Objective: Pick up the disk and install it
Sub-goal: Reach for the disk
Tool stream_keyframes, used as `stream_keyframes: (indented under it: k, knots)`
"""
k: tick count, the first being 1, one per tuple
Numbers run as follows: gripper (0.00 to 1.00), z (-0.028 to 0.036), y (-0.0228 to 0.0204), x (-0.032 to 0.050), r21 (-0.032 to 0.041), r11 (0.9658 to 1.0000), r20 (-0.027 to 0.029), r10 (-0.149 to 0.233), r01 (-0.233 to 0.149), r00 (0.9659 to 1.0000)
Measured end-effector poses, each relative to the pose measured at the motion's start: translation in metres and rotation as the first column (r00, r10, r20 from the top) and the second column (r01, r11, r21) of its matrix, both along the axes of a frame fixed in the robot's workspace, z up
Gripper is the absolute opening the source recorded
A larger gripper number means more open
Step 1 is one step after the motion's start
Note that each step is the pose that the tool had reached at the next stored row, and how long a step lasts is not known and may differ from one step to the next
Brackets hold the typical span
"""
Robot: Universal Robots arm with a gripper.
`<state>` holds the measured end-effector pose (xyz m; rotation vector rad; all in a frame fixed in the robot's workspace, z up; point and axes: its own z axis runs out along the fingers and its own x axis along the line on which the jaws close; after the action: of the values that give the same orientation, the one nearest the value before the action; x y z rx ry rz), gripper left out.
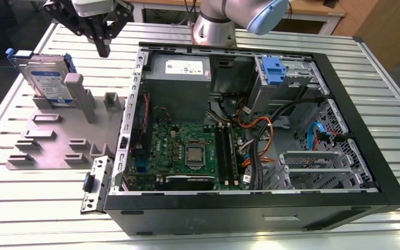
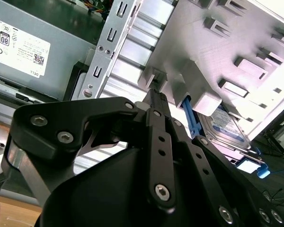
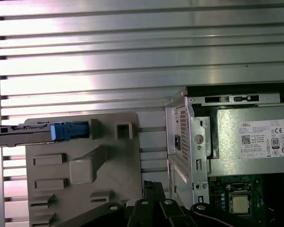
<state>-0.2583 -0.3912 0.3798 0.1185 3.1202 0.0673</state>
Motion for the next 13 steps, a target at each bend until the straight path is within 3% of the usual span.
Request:
stream_keyframes:
  k: [13]
  knots:
    - [0.11, -0.0001, 0.0000, -0.0031, 0.0000, 1.0000, 0.0000, 0.000, 0.000, 1.0000]
